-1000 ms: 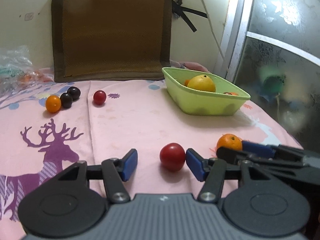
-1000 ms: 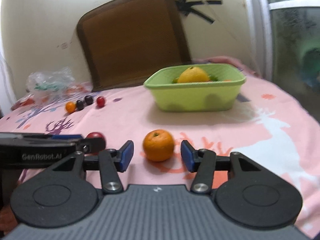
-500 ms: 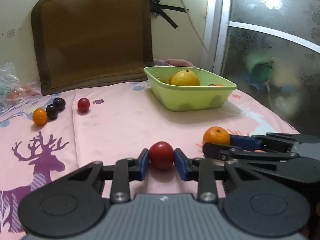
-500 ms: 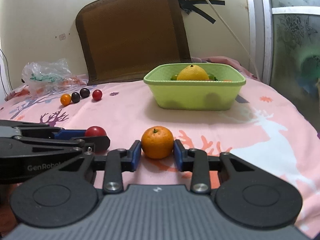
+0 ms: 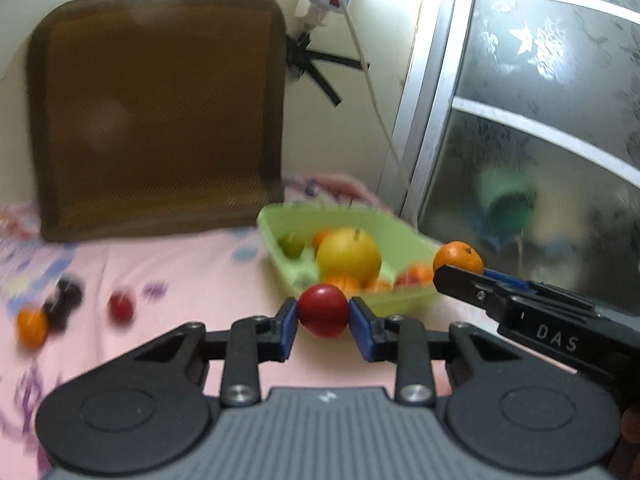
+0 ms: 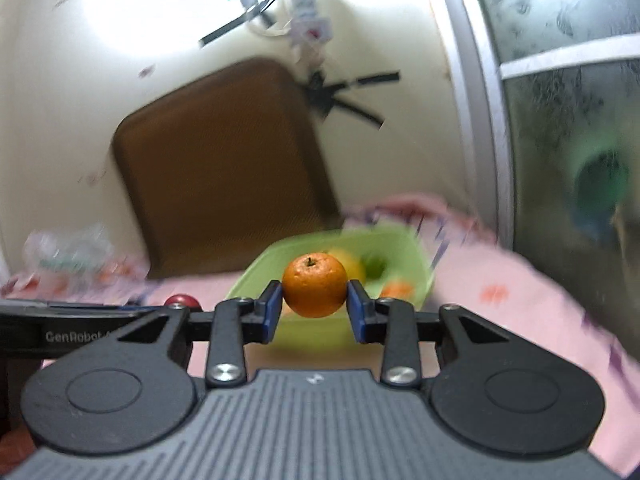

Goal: Organize fruits
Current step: 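Carry tangerine and red tomato into the basket and open both grippers, then move both open grippers back toward the remaining fruits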

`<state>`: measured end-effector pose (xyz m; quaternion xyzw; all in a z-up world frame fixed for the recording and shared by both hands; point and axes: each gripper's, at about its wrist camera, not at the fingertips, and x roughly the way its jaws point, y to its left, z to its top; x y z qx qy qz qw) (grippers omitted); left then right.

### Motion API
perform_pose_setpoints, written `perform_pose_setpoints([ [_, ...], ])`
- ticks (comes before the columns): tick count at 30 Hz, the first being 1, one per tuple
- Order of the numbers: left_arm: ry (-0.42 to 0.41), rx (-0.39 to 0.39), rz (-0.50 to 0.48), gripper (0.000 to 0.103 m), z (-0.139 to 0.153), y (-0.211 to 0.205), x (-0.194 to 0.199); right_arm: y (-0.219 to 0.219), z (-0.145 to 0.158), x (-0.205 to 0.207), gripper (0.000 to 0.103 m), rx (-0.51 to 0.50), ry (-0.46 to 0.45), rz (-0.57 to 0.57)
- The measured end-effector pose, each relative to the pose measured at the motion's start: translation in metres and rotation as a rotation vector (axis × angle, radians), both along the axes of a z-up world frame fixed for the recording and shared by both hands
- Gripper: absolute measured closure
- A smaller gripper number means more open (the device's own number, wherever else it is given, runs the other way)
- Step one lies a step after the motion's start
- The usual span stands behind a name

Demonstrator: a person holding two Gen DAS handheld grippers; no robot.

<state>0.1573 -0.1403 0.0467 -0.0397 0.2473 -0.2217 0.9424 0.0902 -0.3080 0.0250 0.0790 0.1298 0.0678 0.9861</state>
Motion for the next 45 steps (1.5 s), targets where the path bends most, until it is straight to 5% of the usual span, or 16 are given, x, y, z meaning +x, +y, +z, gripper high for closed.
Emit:
perform_pose_setpoints([
  [8,0.032,0.062,0.018,0.068,-0.001,-0.045,0.070,-0.014,-0.021,0.069,0.064,-0.052,0.064,-0.084],
  [12,0.033,0.103,0.035,0.056,-0.014,-0.057,0.081,-0.020,-0.017,0.062,0.037,-0.024,-0.003,-0.098],
  [14,0.046,0.087,0.050,0.056,-0.019,-0.053,0.083,-0.024,-0.017,0.057,0.036,-0.014,-0.016,-0.102],
  [21,-0.026,-0.040,0.107,0.055,0.001,-0.005,0.042,-0.040,-0.013,0.042,0.037,0.071,-0.075,-0.158],
  [26,-0.034,0.020,0.230,0.055,-0.006,0.049,-0.001,-0.039,-0.015,0.037,0.037,0.077,-0.069,-0.169],
  [31,0.001,0.122,0.386,0.055,-0.030,0.102,-0.035,-0.017,-0.014,0.019,0.037,0.049,-0.084,-0.093],
  [36,0.060,0.063,0.565,0.055,-0.043,0.162,-0.042,0.028,-0.016,-0.003,0.037,0.004,-0.051,0.100],
  [40,0.055,-0.020,0.593,0.055,-0.043,0.177,-0.044,0.079,-0.020,0.004,0.046,-0.062,0.070,0.279],
  [45,0.014,-0.029,0.569,0.055,-0.041,0.177,-0.051,0.143,-0.027,0.033,0.060,-0.208,0.146,0.395],
])
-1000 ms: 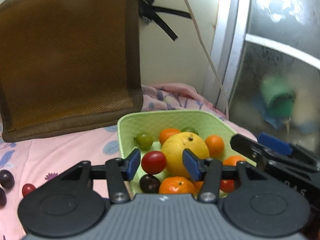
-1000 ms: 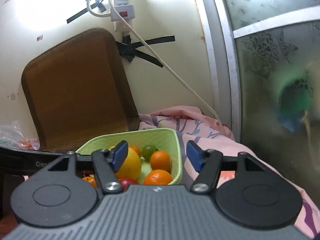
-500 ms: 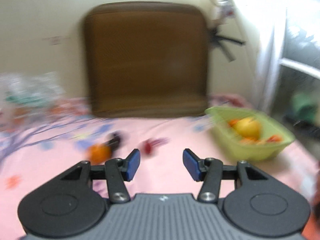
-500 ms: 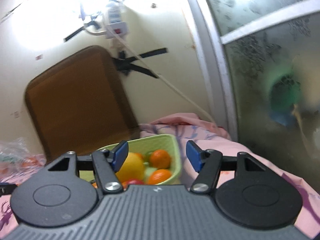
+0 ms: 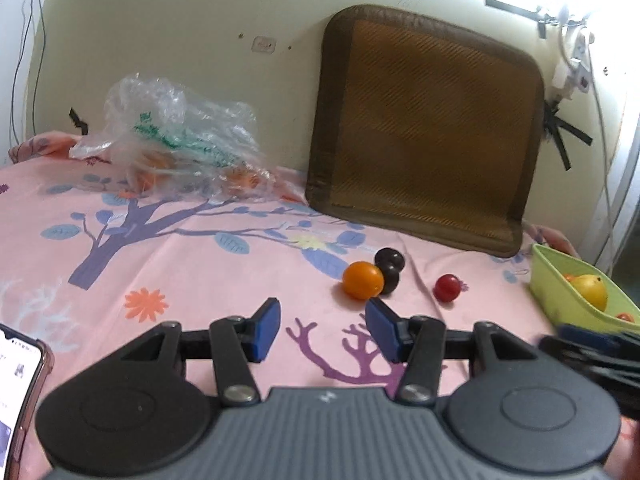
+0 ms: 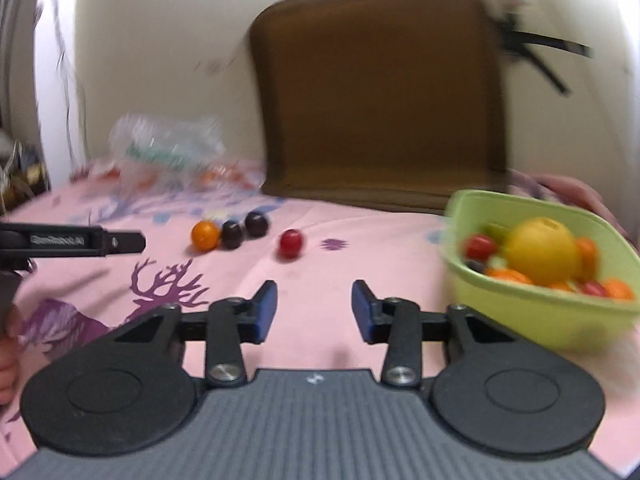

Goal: Organize fruits
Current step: 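Move both open grippers back toward the remaining fruits, then grasp a red cherry tomato with the right gripper while the left grasps an orange one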

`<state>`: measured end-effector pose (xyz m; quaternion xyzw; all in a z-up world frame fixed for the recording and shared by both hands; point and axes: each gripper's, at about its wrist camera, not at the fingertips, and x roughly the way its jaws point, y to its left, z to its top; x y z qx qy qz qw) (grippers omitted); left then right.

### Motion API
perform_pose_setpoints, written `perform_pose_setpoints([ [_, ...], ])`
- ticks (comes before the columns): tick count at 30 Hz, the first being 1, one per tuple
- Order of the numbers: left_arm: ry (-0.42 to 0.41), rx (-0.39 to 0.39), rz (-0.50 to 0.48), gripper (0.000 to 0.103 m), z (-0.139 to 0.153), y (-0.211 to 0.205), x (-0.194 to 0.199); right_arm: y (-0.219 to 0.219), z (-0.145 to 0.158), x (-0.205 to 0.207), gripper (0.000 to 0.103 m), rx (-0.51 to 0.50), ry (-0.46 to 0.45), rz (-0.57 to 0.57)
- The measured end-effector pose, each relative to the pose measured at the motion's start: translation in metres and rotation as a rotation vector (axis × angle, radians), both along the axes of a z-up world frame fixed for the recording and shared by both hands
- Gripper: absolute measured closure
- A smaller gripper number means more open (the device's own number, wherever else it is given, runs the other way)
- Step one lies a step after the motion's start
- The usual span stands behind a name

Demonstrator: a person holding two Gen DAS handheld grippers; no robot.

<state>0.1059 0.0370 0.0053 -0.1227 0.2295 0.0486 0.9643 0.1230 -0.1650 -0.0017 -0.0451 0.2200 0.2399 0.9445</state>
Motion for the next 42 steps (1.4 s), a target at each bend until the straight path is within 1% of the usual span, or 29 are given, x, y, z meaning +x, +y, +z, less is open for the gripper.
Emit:
perform_pose_setpoints([
  [4,-0.011,0.016,-0.012,0.055,0.000,-0.006,0.001,0.026,0.001,0.043,0.060,-0.026,0.014,-0.011],
  [5,-0.011,0.018,-0.013,0.055,0.000,-0.007,0.002,0.028,0.000,0.056,0.060,-0.022,0.033,-0.016],
  [7,-0.012,0.020,-0.015,0.055,0.000,-0.007,0.002,0.034,-0.003,0.082,0.060,0.006,0.102,-0.005],
  [10,-0.017,0.023,-0.017,0.055,0.000,-0.007,0.002,0.042,-0.010,0.101,0.059,0.031,0.174,-0.010],
  [11,-0.018,0.024,-0.019,0.055,0.000,-0.008,0.002,0.043,-0.012,0.106,0.060,0.041,0.195,0.001],
  [12,-0.018,0.025,-0.019,0.055,0.000,-0.008,0.002,0.044,-0.013,0.107,0.064,0.040,0.205,0.006],
  [13,-0.017,0.025,-0.021,0.055,0.000,-0.008,0.002,0.043,-0.012,0.105,0.075,0.039,0.199,0.003],
  [14,-0.015,0.022,-0.022,0.055,0.000,-0.007,0.002,0.043,-0.012,0.101,0.078,0.037,0.198,0.012],
  [16,-0.002,0.006,-0.025,0.054,0.000,-0.004,0.005,0.034,-0.010,0.086,0.078,0.054,0.190,0.004],
  [17,0.004,0.000,-0.030,0.049,0.000,-0.003,0.007,0.029,-0.010,0.079,0.078,0.072,0.195,0.008],
  [19,0.002,0.001,-0.055,0.043,0.002,-0.004,0.014,0.017,-0.012,0.061,0.078,0.096,0.204,0.026],
  [21,-0.005,0.056,-0.063,0.038,0.005,-0.011,0.027,0.006,-0.013,0.043,0.078,0.110,0.203,0.042],
  [22,-0.003,0.076,-0.085,0.036,0.005,-0.015,0.034,0.002,-0.013,0.035,0.078,0.118,0.203,0.051],
  [24,0.021,0.095,-0.124,0.036,0.003,-0.022,0.052,-0.004,-0.014,0.026,0.078,0.130,0.206,0.058],
  [26,0.056,0.079,-0.167,0.037,0.002,-0.023,0.068,-0.005,-0.014,0.020,0.077,0.130,0.196,0.063],
  [28,0.057,0.104,-0.167,0.037,0.001,-0.025,0.076,-0.005,-0.014,0.021,0.077,0.135,0.191,0.062],
  [29,0.070,0.117,-0.162,0.039,0.000,-0.026,0.081,-0.004,-0.014,0.023,0.077,0.139,0.195,0.057],
  [30,0.084,0.111,-0.168,0.040,-0.001,-0.025,0.084,-0.006,-0.014,0.023,0.077,0.149,0.195,0.053],
  [31,0.104,0.095,-0.176,0.044,-0.003,-0.024,0.087,-0.007,-0.014,0.024,0.077,0.159,0.195,0.051],
  [32,0.121,0.080,-0.181,0.052,-0.004,-0.022,0.090,-0.007,-0.015,0.024,0.077,0.167,0.196,0.051],
  [36,0.130,0.051,-0.157,0.065,-0.007,-0.017,0.089,-0.011,-0.014,0.023,0.077,0.187,0.197,0.052],
  [37,0.129,0.045,-0.146,0.071,-0.008,-0.014,0.088,-0.011,-0.014,0.023,0.077,0.191,0.197,0.050],
  [40,0.117,0.002,-0.136,0.072,-0.009,-0.008,0.082,-0.013,-0.014,0.022,0.077,0.202,0.192,0.039],
  [42,0.095,0.008,-0.123,0.072,-0.007,-0.010,0.071,-0.016,-0.014,0.021,0.077,0.208,0.186,0.030],
])
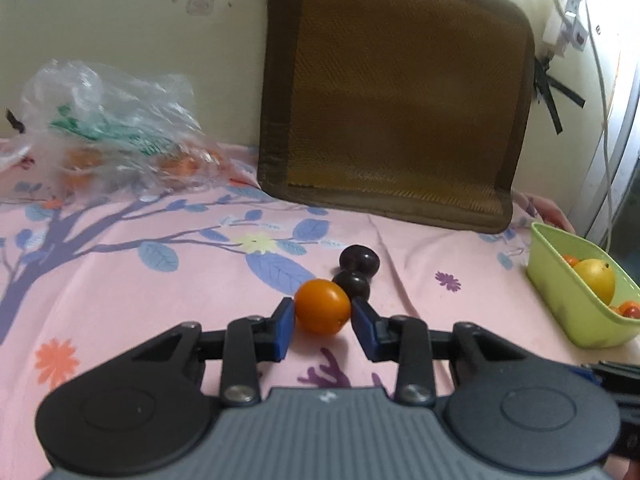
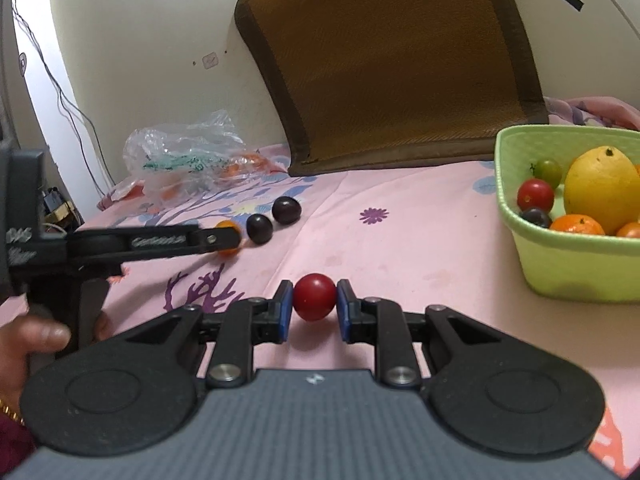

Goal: Organize fruits
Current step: 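Grasp a red cherry tomato with the right gripper while the left grasps an orange one, then open both grippers, setting the orange and red cherry tomatoes on the sheet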

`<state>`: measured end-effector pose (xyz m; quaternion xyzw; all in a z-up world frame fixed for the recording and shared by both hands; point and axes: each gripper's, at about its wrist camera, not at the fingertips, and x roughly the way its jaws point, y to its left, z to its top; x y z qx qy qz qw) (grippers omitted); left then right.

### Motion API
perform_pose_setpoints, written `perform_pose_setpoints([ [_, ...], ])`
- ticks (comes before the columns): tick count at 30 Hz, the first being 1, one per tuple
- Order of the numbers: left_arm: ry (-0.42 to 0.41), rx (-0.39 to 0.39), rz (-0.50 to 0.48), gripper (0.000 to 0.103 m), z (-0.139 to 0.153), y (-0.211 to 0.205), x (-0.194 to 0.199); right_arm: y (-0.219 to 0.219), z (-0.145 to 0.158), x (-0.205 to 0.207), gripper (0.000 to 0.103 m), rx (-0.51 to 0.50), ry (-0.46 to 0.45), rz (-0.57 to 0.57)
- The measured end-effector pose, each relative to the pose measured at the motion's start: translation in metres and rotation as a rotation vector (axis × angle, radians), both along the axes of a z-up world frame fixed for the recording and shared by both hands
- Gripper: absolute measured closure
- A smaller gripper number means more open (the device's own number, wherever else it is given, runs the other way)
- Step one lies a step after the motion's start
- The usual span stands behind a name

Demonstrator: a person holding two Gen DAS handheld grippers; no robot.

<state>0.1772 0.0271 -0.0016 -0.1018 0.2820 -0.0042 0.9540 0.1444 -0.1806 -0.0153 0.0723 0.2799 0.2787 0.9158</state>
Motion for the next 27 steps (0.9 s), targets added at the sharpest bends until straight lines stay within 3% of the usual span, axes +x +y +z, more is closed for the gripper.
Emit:
perform_pose_setpoints([
  [6,-0.052,0.005,-0.093,0.071,0.005,-0.024,-0.051,-0.004,0.001,-0.004,0.077,-0.008,-0.015,-0.040],
  [12,-0.062,-0.041,-0.211,0.071,0.000,-0.048,-0.094,-0.019,-0.001,-0.033,0.077,-0.036,-0.046,-0.077],
  [19,-0.058,-0.002,-0.318,0.071,-0.003,-0.083,-0.104,-0.054,-0.008,-0.074,0.076,-0.032,-0.032,-0.139],
  [22,-0.041,0.043,-0.314,0.070,-0.004,-0.092,-0.103,-0.059,-0.009,-0.078,0.075,-0.036,-0.029,-0.168],
  [27,-0.018,0.028,-0.282,0.056,-0.005,-0.088,-0.101,-0.051,-0.010,-0.078,0.065,-0.069,-0.037,-0.149],
])
